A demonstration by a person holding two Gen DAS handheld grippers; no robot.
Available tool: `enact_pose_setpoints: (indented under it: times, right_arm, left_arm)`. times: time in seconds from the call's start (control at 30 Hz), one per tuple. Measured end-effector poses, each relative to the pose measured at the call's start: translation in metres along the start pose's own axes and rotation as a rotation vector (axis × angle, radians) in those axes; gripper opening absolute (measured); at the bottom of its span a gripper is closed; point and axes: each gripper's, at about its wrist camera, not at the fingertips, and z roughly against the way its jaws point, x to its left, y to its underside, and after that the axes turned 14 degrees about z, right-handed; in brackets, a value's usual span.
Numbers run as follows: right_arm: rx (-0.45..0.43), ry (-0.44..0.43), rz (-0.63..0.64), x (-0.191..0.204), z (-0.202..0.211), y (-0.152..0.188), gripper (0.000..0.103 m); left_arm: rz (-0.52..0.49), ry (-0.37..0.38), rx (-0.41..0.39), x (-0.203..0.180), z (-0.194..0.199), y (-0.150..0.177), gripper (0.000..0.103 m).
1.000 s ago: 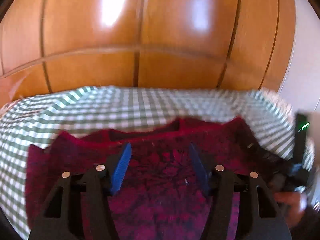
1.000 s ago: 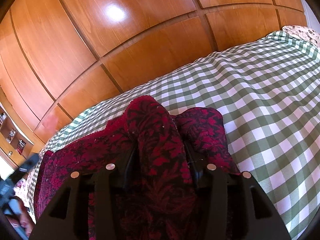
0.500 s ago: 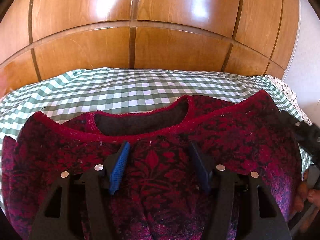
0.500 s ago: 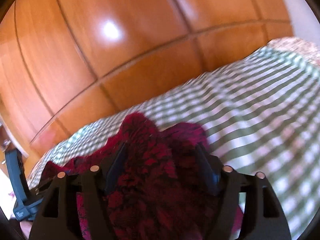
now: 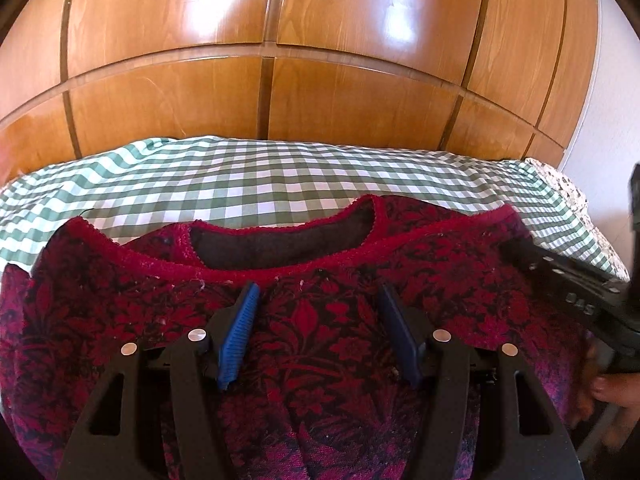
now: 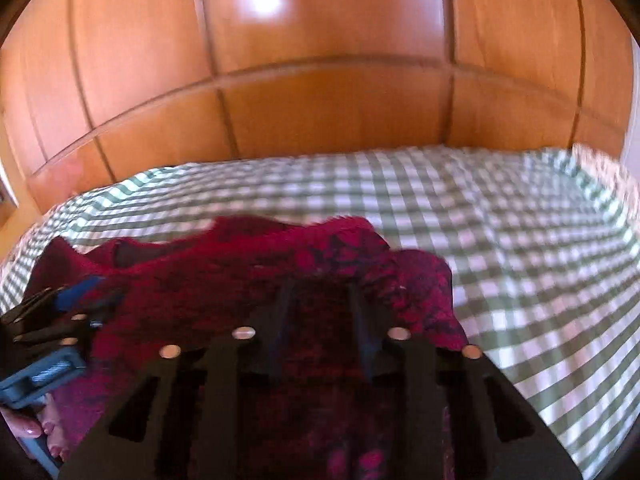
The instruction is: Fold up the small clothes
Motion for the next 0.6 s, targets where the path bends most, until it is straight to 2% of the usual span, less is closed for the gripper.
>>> enact_pose_setpoints:
  times: [0.2,0.3,0.47,0.5,0.53,0.6]
  right_arm:
    - [-0.012,0.025,0.017,0.004,-0.006,0.003,0.024]
    - [-0.014,0.023,0.020,0.005,-0.007,0.001,0.025]
    - [-0.017,0.031,0.028,0.007,-0.007,0.001,0.025]
    - [-0.017,0.034,0.030,0.007,-0.007,0.002,0.025]
    - [-0.017,0.036,0.032,0.007,-0.007,0.002,0.025]
    - [-0.018,0.037,0.034,0.008,-0.007,0.002,0.025]
  left_arm:
    - [0.012,0.020,0.000,0.002,0.002,-0.002,0.063]
    - [0.085,0.081,-0.015,0.017,0.012,-0.005,0.064]
    - [0.227,0.138,-0.040,0.053,0.036,-0.008,0.064]
    - [0.231,0.111,-0.044,0.059,0.041,-0.007,0.064]
    - [0.230,0.056,-0.046,0.064,0.045,-0.006,0.072]
    - [0.232,0.020,-0.054,0.075,0.052,-0.003,0.073]
